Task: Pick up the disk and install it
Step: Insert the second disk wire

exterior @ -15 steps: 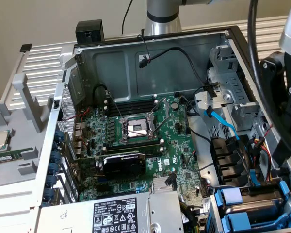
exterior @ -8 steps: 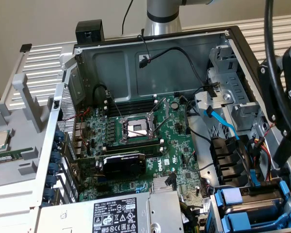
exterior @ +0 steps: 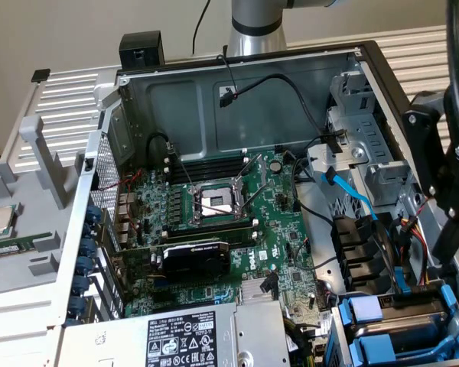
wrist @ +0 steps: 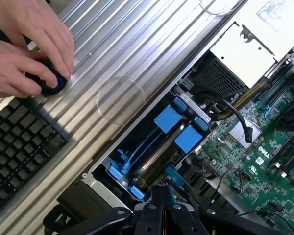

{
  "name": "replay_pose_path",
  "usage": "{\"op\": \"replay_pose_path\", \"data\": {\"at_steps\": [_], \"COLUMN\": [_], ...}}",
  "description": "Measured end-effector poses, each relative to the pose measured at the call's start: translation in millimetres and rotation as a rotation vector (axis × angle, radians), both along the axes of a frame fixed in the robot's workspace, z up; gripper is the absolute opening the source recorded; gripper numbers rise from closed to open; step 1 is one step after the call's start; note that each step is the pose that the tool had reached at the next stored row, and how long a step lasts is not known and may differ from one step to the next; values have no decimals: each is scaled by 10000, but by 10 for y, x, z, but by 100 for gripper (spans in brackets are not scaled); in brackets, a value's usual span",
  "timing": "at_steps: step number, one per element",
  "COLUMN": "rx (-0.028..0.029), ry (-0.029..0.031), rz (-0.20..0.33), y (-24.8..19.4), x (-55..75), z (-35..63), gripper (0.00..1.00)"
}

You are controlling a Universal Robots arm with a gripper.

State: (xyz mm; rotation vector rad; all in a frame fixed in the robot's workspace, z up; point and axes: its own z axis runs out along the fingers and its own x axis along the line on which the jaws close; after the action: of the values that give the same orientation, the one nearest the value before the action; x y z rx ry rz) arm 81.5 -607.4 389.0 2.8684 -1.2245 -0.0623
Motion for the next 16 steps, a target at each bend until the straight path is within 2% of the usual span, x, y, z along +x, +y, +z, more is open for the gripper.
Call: {"op": "replay_pose_path", "data": {"at_steps": [10, 16], "rx": [15, 58], "ry": [-34, -37], "rz": [1735, 2751], "y": [0, 0], "x": [0, 0], "z": [-4, -6], "gripper": [11, 11]}}
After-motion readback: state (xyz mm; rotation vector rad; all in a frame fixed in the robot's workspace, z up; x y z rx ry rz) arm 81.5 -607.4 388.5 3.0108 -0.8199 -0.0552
